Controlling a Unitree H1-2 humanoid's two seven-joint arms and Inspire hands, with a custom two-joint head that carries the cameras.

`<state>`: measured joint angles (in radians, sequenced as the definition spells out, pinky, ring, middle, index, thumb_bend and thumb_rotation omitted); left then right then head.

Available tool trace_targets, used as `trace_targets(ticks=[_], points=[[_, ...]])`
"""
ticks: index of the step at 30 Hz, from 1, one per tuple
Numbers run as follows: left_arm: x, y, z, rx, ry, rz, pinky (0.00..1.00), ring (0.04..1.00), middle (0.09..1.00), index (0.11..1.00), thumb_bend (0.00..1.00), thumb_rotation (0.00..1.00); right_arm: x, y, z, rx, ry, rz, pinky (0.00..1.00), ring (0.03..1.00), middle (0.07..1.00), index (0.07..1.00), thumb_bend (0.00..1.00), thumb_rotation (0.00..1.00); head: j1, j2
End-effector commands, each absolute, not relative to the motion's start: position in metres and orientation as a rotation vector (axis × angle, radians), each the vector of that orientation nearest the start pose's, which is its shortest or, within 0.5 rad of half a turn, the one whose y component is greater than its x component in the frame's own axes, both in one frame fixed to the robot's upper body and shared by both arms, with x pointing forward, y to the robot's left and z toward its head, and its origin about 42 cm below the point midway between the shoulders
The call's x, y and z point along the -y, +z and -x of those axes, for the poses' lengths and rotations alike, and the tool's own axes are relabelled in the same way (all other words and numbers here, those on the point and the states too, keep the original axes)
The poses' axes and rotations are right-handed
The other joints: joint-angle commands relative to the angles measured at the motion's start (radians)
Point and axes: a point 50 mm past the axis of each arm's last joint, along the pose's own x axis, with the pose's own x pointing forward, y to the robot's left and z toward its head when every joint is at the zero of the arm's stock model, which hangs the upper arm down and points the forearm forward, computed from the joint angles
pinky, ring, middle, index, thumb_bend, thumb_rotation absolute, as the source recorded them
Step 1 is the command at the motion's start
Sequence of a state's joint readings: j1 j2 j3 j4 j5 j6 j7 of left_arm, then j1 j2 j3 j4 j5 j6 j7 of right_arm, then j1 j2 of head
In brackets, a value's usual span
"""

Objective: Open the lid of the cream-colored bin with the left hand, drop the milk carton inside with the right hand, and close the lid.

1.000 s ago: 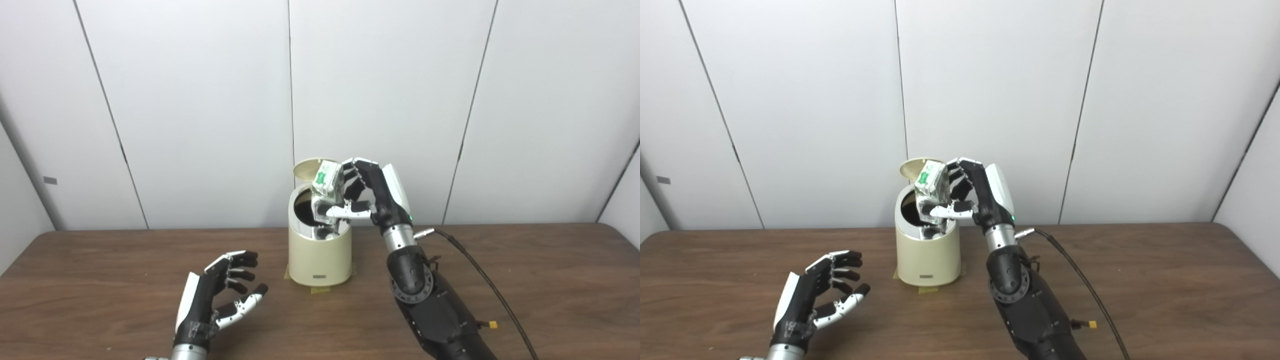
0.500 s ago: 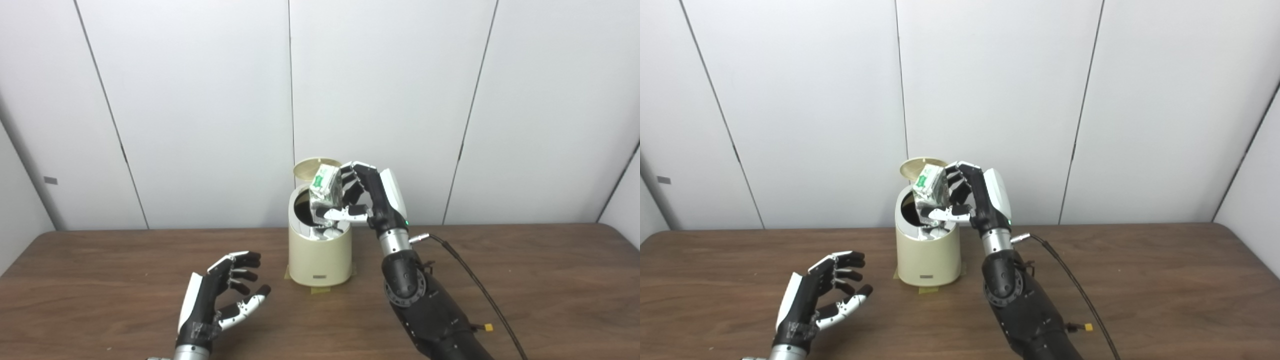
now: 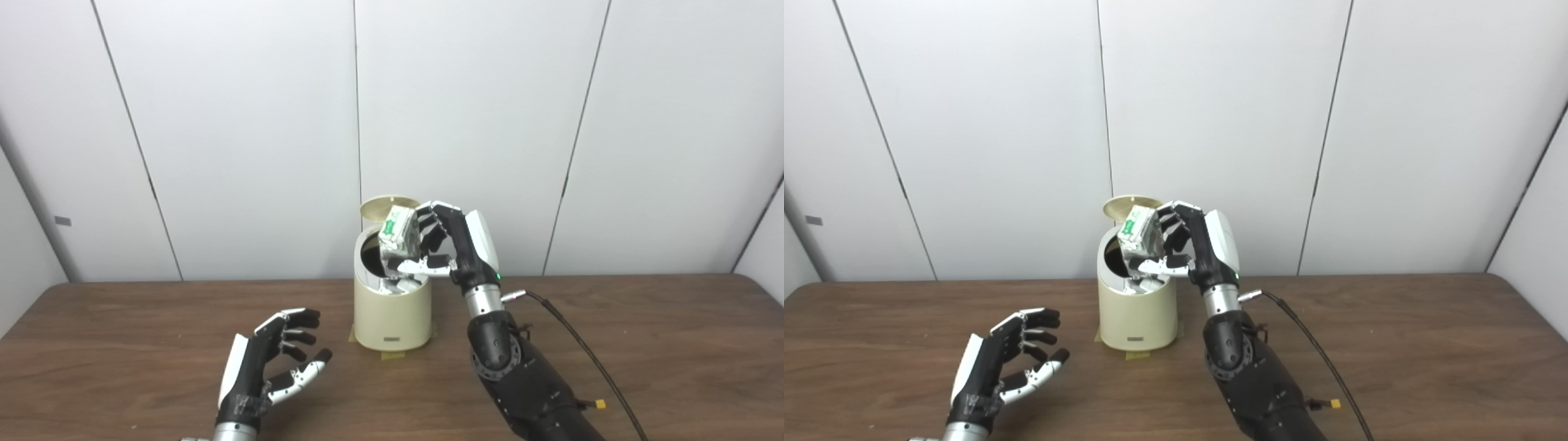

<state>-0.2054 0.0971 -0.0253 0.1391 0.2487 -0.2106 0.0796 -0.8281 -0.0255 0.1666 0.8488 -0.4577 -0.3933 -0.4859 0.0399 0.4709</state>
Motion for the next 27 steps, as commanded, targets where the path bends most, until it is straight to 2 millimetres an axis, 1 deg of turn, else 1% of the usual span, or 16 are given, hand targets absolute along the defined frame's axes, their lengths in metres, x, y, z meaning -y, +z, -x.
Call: trace_targets(ticks=[1,3,6,8,11,17,23,24,25,27], points=[[-0.2160,0.1487,-0.3504,0.357,-0.005,-0.320,0.49,0.611,0.685,0.680,0.54,0.00,0.1133,0.2520,-0.5097,0.639,-0.022,0.521,0.28,0.338,0.430,0.529,0.52,0.00,0.000,0.002],[-0.2160,0.1488,-0.3505,0.355,-0.006,-0.324,0.49,0.607,0.683,0.680,0.54,0.00,0.1141,0.2523,-0.5086,0.637,-0.001,0.563,0.27,0.358,0.442,0.534,0.52,0.00,0.000,0.002],[-0.2160,0.1487,-0.3506,0.354,-0.010,-0.329,0.49,0.605,0.681,0.680,0.54,0.00,0.1145,0.2529,-0.5073,0.652,0.017,0.591,0.35,0.449,0.472,0.521,0.53,0.01,-0.001,0.003],[-0.2159,0.1486,-0.3506,0.356,-0.013,-0.328,0.49,0.603,0.678,0.678,0.54,0.00,0.1147,0.2531,-0.5068,0.653,0.025,0.594,0.36,0.469,0.480,0.513,0.53,0.00,-0.002,0.003],[-0.2158,0.1482,-0.3505,0.353,-0.013,-0.328,0.49,0.608,0.678,0.678,0.54,0.00,0.1166,0.2537,-0.5063,0.650,0.038,0.598,0.38,0.484,0.494,0.498,0.53,0.00,-0.002,0.005],[-0.2151,0.1481,-0.3504,0.353,-0.014,-0.331,0.49,0.610,0.683,0.677,0.54,0.00,0.1214,0.2530,-0.5060,0.644,0.068,0.608,0.38,0.482,0.501,0.492,0.53,0.00,-0.002,0.005],[-0.2158,0.1486,-0.3506,0.352,-0.013,-0.331,0.49,0.605,0.680,0.676,0.54,0.00,0.1218,0.2525,-0.5047,0.622,0.086,0.614,0.38,0.486,0.503,0.491,0.53,0.00,-0.004,0.007],[-0.2160,0.1487,-0.3505,0.352,-0.012,-0.333,0.49,0.603,0.679,0.676,0.55,0.00,0.1215,0.2525,-0.5046,0.617,0.090,0.614,0.38,0.492,0.574,0.494,0.53,0.07,-0.004,0.007],[-0.2161,0.1489,-0.3505,0.352,-0.012,-0.335,0.48,0.603,0.679,0.677,0.55,0.00,0.1212,0.2527,-0.5043,0.612,0.095,0.614,0.39,0.498,0.621,0.495,0.52,0.11,-0.004,0.007],[-0.2161,0.1492,-0.3503,0.350,-0.014,-0.332,0.49,0.604,0.679,0.676,0.55,0.00,0.1203,0.2532,-0.5034,0.610,0.102,0.611,0.39,0.503,0.649,0.497,0.52,0.13,-0.004,0.007]])
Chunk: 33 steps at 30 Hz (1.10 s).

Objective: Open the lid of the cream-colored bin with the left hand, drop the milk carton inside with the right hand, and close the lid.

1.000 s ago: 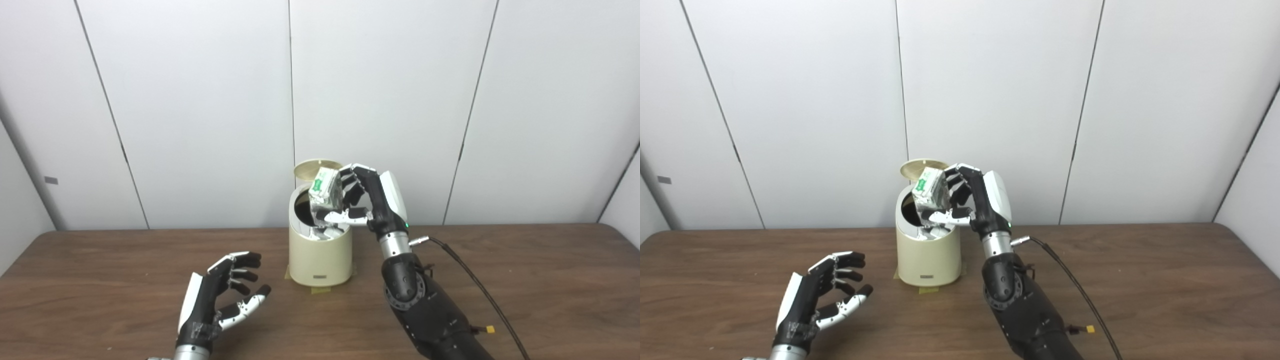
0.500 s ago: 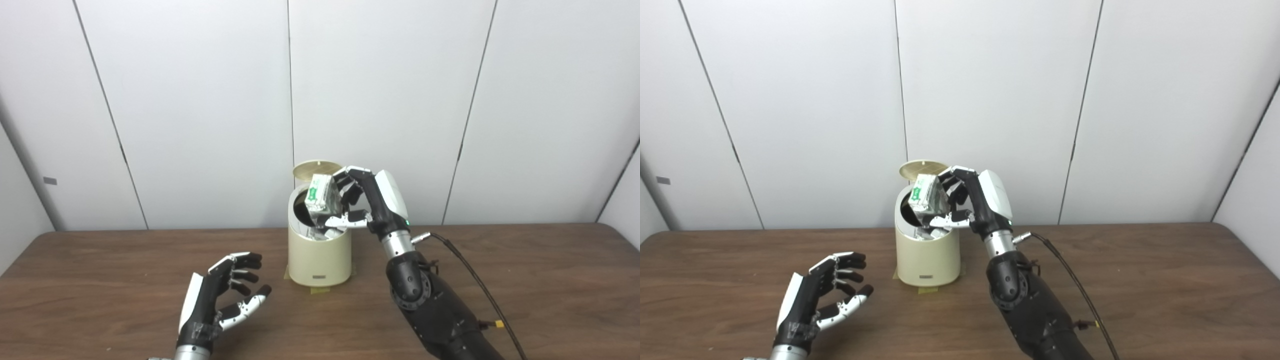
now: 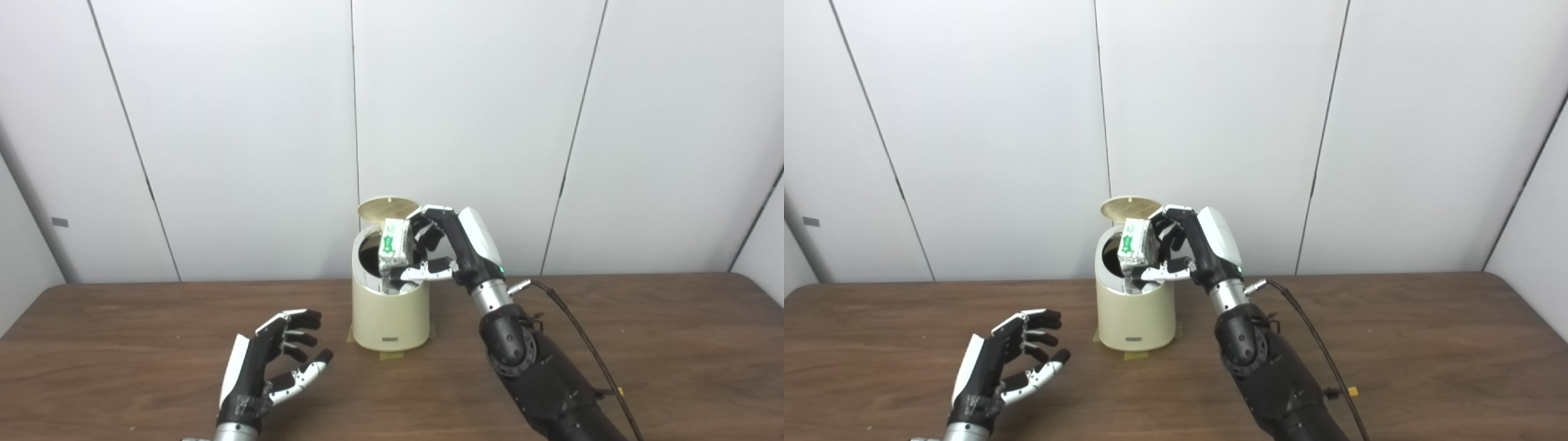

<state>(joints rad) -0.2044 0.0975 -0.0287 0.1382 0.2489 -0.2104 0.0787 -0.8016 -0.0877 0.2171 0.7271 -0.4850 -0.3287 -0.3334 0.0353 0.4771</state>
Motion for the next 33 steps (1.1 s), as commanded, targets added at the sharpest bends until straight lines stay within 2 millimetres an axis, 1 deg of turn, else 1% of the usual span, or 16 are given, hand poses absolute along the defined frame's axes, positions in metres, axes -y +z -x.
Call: trace_targets(ticks=[1,4,5,6,7,9,13,17,20,25,29,32,33], points=[[-0.216,0.149,-0.350,0.350,-0.015,-0.331,0.49,0.604,0.679,0.673,0.54,0.00,0.120,0.254,-0.503,0.610,0.105,0.608,0.39,0.503,0.658,0.497,0.52,0.13,0.002,0.002],[-0.216,0.149,-0.350,0.357,-0.018,-0.327,0.48,0.596,0.678,0.669,0.54,0.00,0.119,0.255,-0.501,0.608,0.106,0.590,0.37,0.497,0.664,0.497,0.52,0.14,0.002,0.002],[-0.216,0.149,-0.350,0.358,-0.019,-0.326,0.47,0.594,0.677,0.667,0.54,0.00,0.119,0.256,-0.501,0.611,0.104,0.584,0.37,0.496,0.663,0.576,0.69,0.11,0.002,0.002],[-0.216,0.149,-0.351,0.356,-0.019,-0.327,0.47,0.593,0.677,0.666,0.54,0.00,0.120,0.256,-0.500,0.615,0.102,0.579,0.37,0.496,0.661,0.619,0.78,0.09,0.002,0.002],[-0.216,0.149,-0.351,0.356,-0.019,-0.329,0.47,0.594,0.678,0.665,0.54,0.00,0.120,0.257,-0.500,0.618,0.099,0.576,0.37,0.495,0.663,0.656,0.84,0.09,0.002,0.003],[-0.216,0.149,-0.351,0.355,-0.018,-0.330,0.48,0.595,0.678,0.665,0.54,0.00,0.121,0.258,-0.499,0.625,0.097,0.572,0.37,0.495,0.664,0.681,0.88,0.10,0.002,0.003],[-0.217,0.149,-0.351,0.350,-0.019,-0.324,0.49,0.602,0.680,0.667,0.54,0.00,0.122,0.260,-0.498,0.638,0.094,0.567,0.35,0.488,0.660,0.727,0.89,0.12,0.001,0.003],[-0.218,0.148,-0.352,0.357,-0.021,-0.327,0.47,0.600,0.685,0.666,0.54,0.00,0.125,0.260,-0.497,0.645,0.092,0.570,0.34,0.481,0.665,0.773,0.90,0.13,-0.002,0.003],[-0.218,0.148,-0.352,0.357,-0.021,-0.329,0.49,0.606,0.685,0.665,0.54,0.00,0.127,0.260,-0.495,0.649,0.090,0.564,0.34,0.485,0.669,0.785,0.89,0.12,-0.002,0.003],[-0.217,0.148,-0.351,0.359,-0.023,-0.326,0.49,0.609,0.686,0.667,0.54,0.00,0.131,0.262,-0.492,0.659,0.081,0.530,0.35,0.487,0.664,0.767,0.88,0.11,0.001,0.003],[-0.217,0.148,-0.351,0.354,-0.023,-0.326,0.48,0.607,0.687,0.668,0.54,0.00,0.136,0.269,-0.482,0.696,0.060,0.461,0.35,0.486,0.643,0.740,0.86,0.11,0.002,0.001],[-0.218,0.148,-0.351,0.357,-0.023,-0.330,0.48,0.605,0.687,0.668,0.54,0.00,0.142,0.275,-0.471,0.734,0.043,0.376,0.30,0.445,0.619,0.720,0.85,0.13,0.002,0.001],[-0.218,0.148,-0.351,0.359,-0.023,-0.332,0.48,0.604,0.686,0.669,0.54,0.00,0.145,0.277,-0.467,0.753,0.036,0.341,0.28,0.415,0.609,0.710,0.84,0.11,0.005,-0.001]])
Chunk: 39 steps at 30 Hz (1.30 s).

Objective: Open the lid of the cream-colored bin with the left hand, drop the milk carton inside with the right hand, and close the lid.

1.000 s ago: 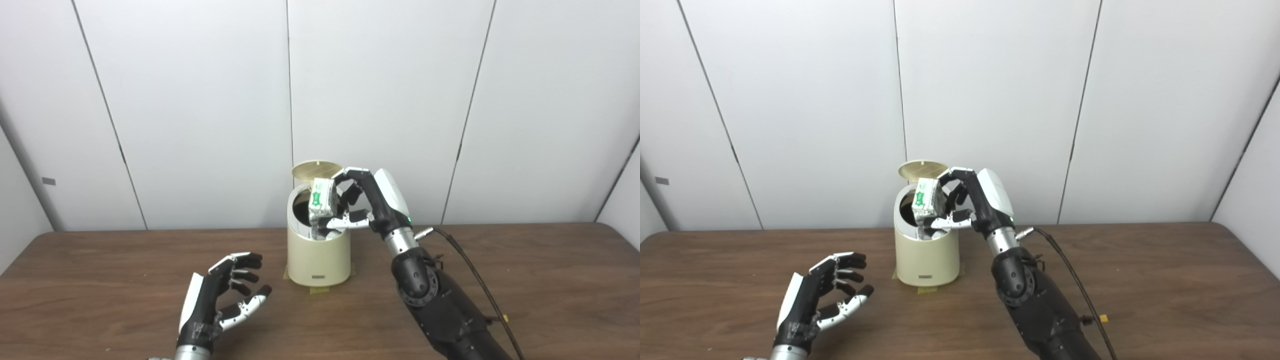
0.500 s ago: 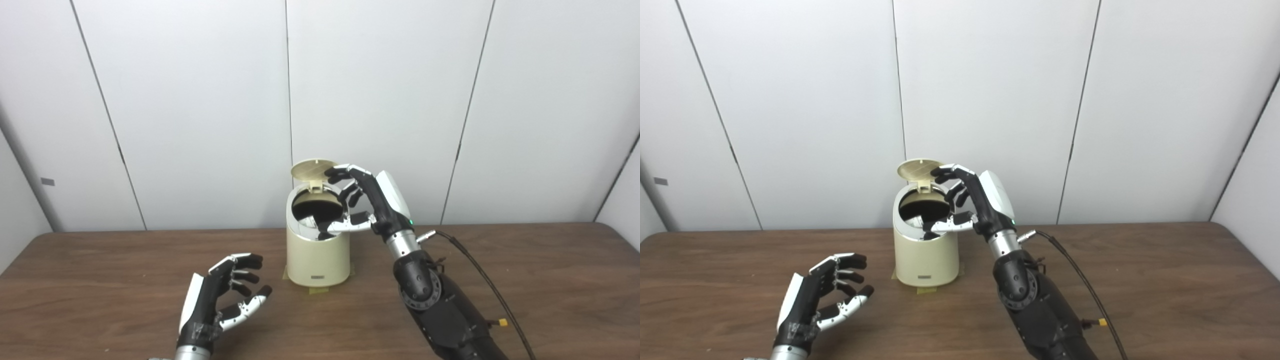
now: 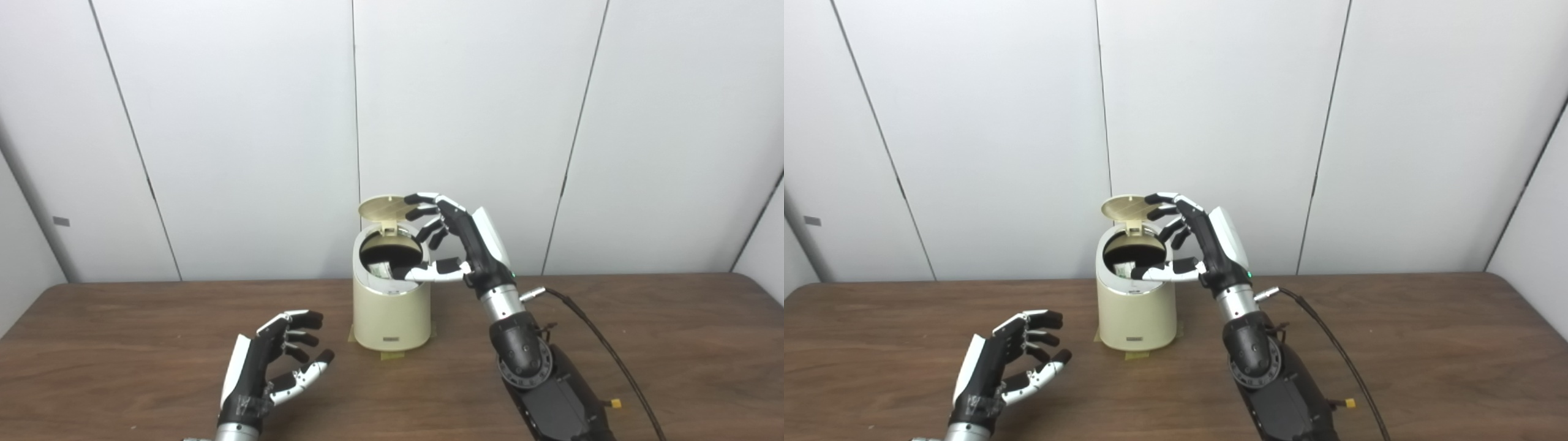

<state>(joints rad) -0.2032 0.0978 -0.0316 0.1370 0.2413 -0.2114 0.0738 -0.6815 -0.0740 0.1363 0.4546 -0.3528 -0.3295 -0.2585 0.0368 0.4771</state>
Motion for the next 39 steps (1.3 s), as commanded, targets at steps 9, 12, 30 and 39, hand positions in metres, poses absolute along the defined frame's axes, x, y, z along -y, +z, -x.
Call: trace_targets(ticks=[9,12,30,39], points=[[-0.221,0.147,-0.354,0.354,-0.025,-0.337,0.49,0.598,0.679,0.668,0.54,0.00,0.169,0.280,-0.431,0.774,-0.027,0.122,0.25,0.347,0.544,0.661,0.78,0.11,-0.001,-0.002],[-0.221,0.147,-0.354,0.355,-0.026,-0.332,0.49,0.596,0.676,0.666,0.54,0.00,0.178,0.266,-0.420,0.757,-0.040,0.068,0.27,0.355,0.530,0.668,0.77,0.12,0.002,-0.004],[-0.217,0.168,-0.351,0.418,-0.063,-0.366,0.58,0.715,0.778,0.792,0.68,0.20,0.226,0.183,-0.372,0.479,0.091,0.070,0.63,0.758,0.850,0.858,0.83,0.38,0.029,-0.007],[-0.219,0.256,-0.393,0.519,-0.203,-0.519,0.82,0.983,0.995,0.996,0.99,0.41,0.234,0.165,-0.370,0.485,0.065,0.014,0.63,0.752,0.849,0.858,0.83,0.37,0.046,-0.020]])
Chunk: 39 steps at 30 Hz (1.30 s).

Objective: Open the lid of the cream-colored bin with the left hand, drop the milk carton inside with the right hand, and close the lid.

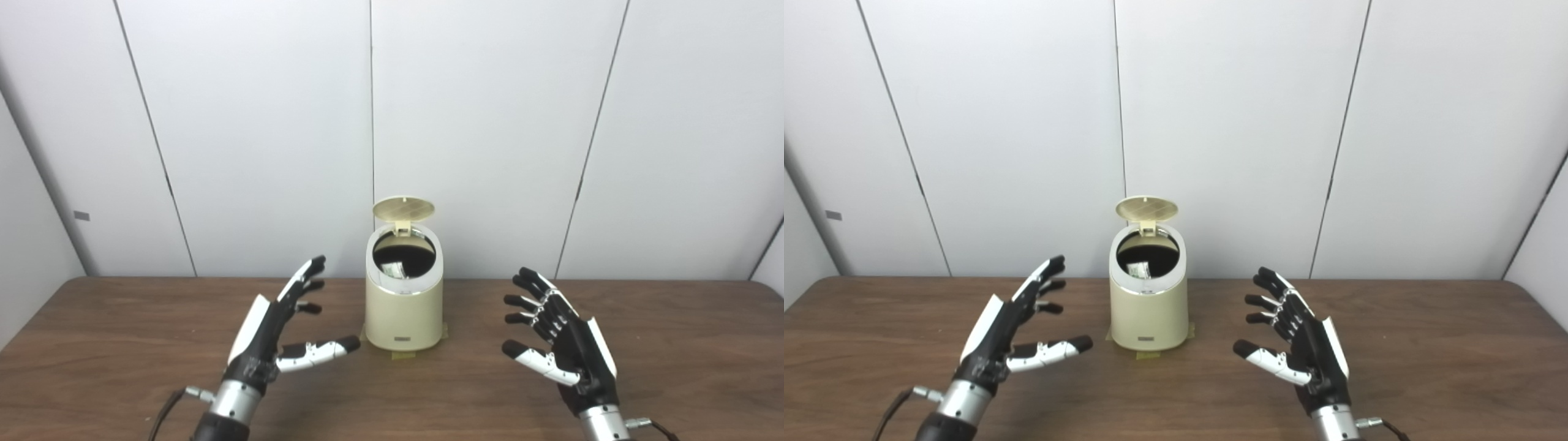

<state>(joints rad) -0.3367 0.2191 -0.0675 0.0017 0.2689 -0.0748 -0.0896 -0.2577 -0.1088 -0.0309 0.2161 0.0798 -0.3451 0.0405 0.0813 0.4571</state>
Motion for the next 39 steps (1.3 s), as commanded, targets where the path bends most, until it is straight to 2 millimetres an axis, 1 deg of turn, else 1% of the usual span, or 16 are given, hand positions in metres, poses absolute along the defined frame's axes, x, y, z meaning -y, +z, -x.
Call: trace_targets(ticks=[1,2,5,9,12,14,15,18,21,24,26,29,34,39], points=[[-0.218,0.264,-0.396,0.522,-0.213,-0.531,0.84,0.992,0.998,0.998,1.00,0.41,0.234,0.164,-0.369,0.482,0.064,0.009,0.63,0.754,0.847,0.857,0.83,0.37,0.002,-0.001],[-0.216,0.276,-0.402,0.529,-0.219,-0.557,0.86,0.997,0.999,1.000,1.00,0.40,0.234,0.163,-0.367,0.477,0.060,0.017,0.63,0.754,0.846,0.857,0.83,0.38,0.002,-0.002],[-0.209,0.296,-0.413,0.539,-0.213,-0.609,0.86,1.000,1.000,1.000,1.00,0.39,0.234,0.160,-0.364,0.466,0.056,0.029,0.67,0.750,0.848,0.862,0.83,0.38,0.000,-0.007],[-0.202,0.313,-0.426,0.546,-0.209,-0.650,0.88,1.000,1.000,1.000,1.00,0.38,0.234,0.160,-0.362,0.456,0.056,0.025,0.66,0.755,0.855,0.862,0.82,0.36,-0.002,-0.009],[-0.197,0.323,-0.436,0.560,-0.202,-0.691,0.88,1.000,1.000,1.000,1.00,0.40,0.237,0.158,-0.362,0.452,0.054,0.027,0.67,0.759,0.864,0.867,0.82,0.37,-0.002,-0.008],[-0.195,0.325,-0.444,0.558,-0.210,-0.722,0.90,1.000,1.000,1.000,1.00,0.43,0.237,0.156,-0.363,0.450,0.060,0.021,0.67,0.757,0.868,0.869,0.82,0.37,-0.005,-0.012],[-0.194,0.326,-0.447,0.556,-0.217,-0.733,0.95,1.000,1.000,1.000,1.00,0.44,0.237,0.156,-0.363,0.450,0.065,0.017,0.64,0.754,0.871,0.869,0.82,0.36,-0.006,-0.012],[-0.192,0.328,-0.462,0.554,-0.231,-0.786,0.98,1.000,1.000,1.000,1.00,0.45,0.235,0.159,-0.361,0.447,0.110,0.013,0.58,0.776,0.888,0.873,0.80,0.35,-0.012,-0.015],[-0.190,0.333,-0.471,0.533,-0.253,-0.830,0.97,1.000,1.000,1.000,1.00,0.45,0.232,0.162,-0.358,0.456,0.136,0.028,0.56,0.772,0.891,0.871,0.79,0.34,-0.018,-0.015],[-0.189,0.335,-0.478,0.507,-0.260,-0.874,0.91,1.000,1.000,1.000,1.00,0.45,0.227,0.166,-0.357,0.463,0.153,0.027,0.56,0.751,0.882,0.862,0.81,0.38,-0.022,-0.018],[-0.187,0.334,-0.482,0.492,-0.256,-0.913,0.90,1.000,1.000,0.999,1.00,0.46,0.225,0.167,-0.357,0.467,0.172,0.019,0.57,0.739,0.882,0.860,0.83,0.38,-0.026,-0.019],[-0.185,0.332,-0.486,0.472,-0.266,-0.947,0.90,1.000,0.987,0.989,1.00,0.45,0.222,0.169,-0.356,0.472,0.191,0.024,0.57,0.727,0.881,0.860,0.83,0.39,-0.032,-0.018],[-0.178,0.330,-0.491,0.459,-0.302,-0.969,0.99,1.000,0.992,0.998,1.00,0.45,0.218,0.171,-0.354,0.470,0.193,0.022,0.56,0.712,0.884,0.850,0.83,0.41,-0.037,-0.016],[-0.171,0.327,-0.494,0.467,-0.339,-0.973,1.00,1.000,1.000,0.998,1.00,0.46,0.214,0.172,-0.354,0.466,0.186,0.037,0.55,0.706,0.888,0.850,0.81,0.40,-0.043,-0.016]])
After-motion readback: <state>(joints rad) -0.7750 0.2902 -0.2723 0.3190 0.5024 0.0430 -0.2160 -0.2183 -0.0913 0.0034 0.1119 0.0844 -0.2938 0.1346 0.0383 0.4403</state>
